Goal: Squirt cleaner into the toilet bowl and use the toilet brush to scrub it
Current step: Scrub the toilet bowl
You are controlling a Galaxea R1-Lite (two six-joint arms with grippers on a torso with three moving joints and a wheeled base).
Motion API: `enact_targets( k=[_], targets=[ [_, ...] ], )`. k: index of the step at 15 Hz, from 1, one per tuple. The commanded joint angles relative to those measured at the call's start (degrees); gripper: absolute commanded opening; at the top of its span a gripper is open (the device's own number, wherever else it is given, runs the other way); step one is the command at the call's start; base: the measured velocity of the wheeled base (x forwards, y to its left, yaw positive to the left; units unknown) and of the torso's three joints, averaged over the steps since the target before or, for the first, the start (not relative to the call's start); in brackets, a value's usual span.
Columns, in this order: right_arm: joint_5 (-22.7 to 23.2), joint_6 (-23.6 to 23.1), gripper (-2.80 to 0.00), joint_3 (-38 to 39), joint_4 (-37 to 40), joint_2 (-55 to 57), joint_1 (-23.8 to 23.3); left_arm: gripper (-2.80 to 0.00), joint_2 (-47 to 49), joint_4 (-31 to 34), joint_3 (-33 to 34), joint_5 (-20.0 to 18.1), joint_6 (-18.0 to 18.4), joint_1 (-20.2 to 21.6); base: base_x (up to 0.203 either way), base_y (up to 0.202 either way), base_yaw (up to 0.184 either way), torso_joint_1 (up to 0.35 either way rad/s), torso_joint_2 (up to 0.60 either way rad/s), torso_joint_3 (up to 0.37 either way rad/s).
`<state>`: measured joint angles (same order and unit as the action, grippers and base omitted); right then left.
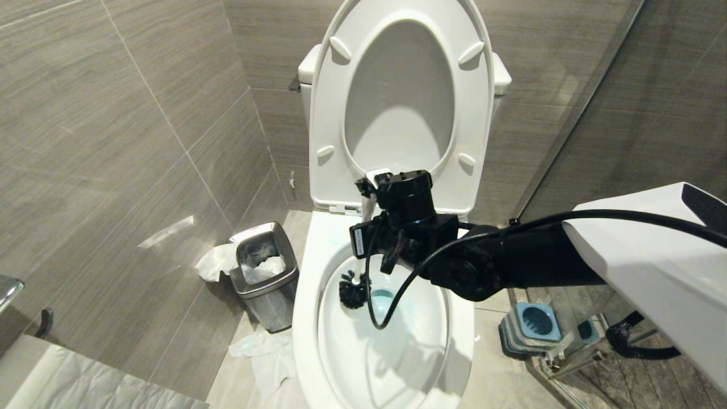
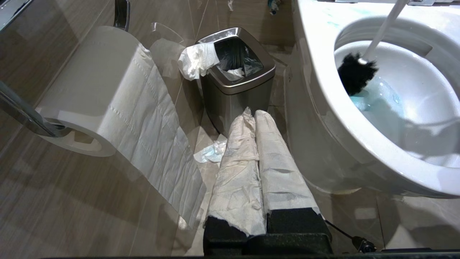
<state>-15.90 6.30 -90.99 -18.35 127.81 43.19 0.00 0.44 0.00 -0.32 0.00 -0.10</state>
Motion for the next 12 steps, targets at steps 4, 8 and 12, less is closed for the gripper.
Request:
enact_targets(
  k=[4, 8, 12],
  targets=[
    [-0.97, 0.33, -2.8, 8.76, -0.06, -5.02, 4.35, -2.8, 0.0, 0.0, 0.09, -0.04, 0.0, 0.01, 0.0, 0.0, 0.0, 0.0, 0.0, 0.0],
    [-1.05, 0.34, -2.8, 21.56, -0.19, -13.74, 4.62, -2.8, 0.0, 0.0, 0.09, 0.03, 0.0, 0.01, 0.0, 0.0, 0.0, 0.0, 0.0, 0.0],
    [-1.07, 0.33, -2.8, 26.58, -0.2, -18.61, 2.34, -2.8, 0.0, 0.0, 0.09, -0.04, 0.0, 0.01, 0.0, 0.0, 0.0, 0.0, 0.0, 0.0]
  ],
)
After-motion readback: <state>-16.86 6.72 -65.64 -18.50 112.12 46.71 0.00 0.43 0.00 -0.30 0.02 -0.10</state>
